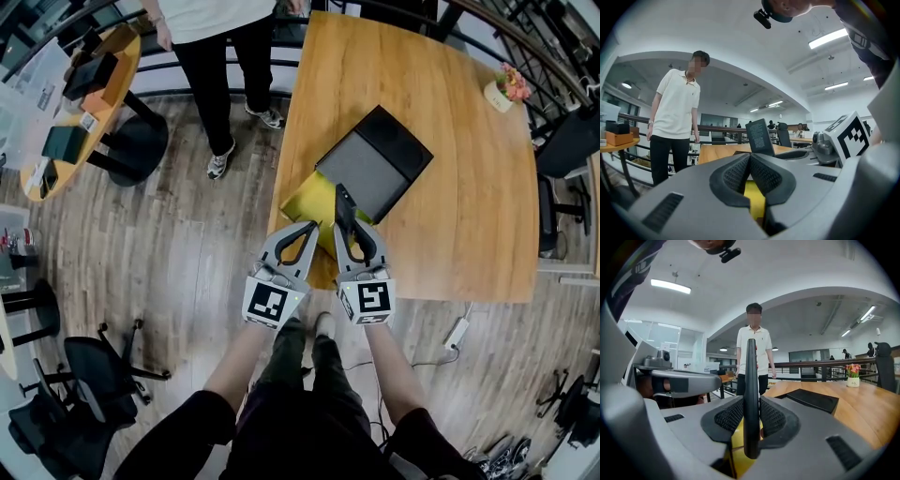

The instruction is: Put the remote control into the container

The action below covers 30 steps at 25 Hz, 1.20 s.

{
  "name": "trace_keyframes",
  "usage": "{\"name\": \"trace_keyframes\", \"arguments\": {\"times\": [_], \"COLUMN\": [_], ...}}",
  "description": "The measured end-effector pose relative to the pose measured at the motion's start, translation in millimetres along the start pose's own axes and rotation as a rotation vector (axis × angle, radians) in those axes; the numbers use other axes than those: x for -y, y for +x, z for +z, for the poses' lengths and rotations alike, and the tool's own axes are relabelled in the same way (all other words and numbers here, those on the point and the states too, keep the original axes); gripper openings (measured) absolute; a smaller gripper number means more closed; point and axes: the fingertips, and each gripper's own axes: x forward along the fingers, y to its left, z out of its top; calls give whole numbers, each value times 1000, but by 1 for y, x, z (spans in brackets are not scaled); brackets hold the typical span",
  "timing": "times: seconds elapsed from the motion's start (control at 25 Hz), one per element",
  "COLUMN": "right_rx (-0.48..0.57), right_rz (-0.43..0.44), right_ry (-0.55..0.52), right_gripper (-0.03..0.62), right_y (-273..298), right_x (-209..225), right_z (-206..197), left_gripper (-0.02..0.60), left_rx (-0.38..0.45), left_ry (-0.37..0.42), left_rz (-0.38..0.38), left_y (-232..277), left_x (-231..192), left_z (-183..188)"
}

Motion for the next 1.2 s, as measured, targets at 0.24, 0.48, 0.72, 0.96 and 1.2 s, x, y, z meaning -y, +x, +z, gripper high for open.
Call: {"name": "trace_keyframes", "arguments": {"times": [0.24,0.48,0.72,0.96,1.2], "right_rx": [-200,-386,-390,-353,-270], "right_rz": [16,73,84,73,48], "right_ry": [-170,-281,-241,-195,-82], "right_gripper": [112,112,129,129,129], "right_y": [26,34,34,25,-3], "right_x": [-7,-18,-16,-10,0], "right_z": [-34,-76,-73,-60,-34], "left_gripper": [12,12,12,12,11], "left_rx": [5,29,8,44,56], "left_ry": [-2,-24,-26,-37,-65], "left_rz": [24,61,73,81,102], "left_y": [-1,-7,-8,-10,-21], "left_x": [-5,-19,-22,-18,-12], "left_z": [-5,-6,-7,-2,4]}}
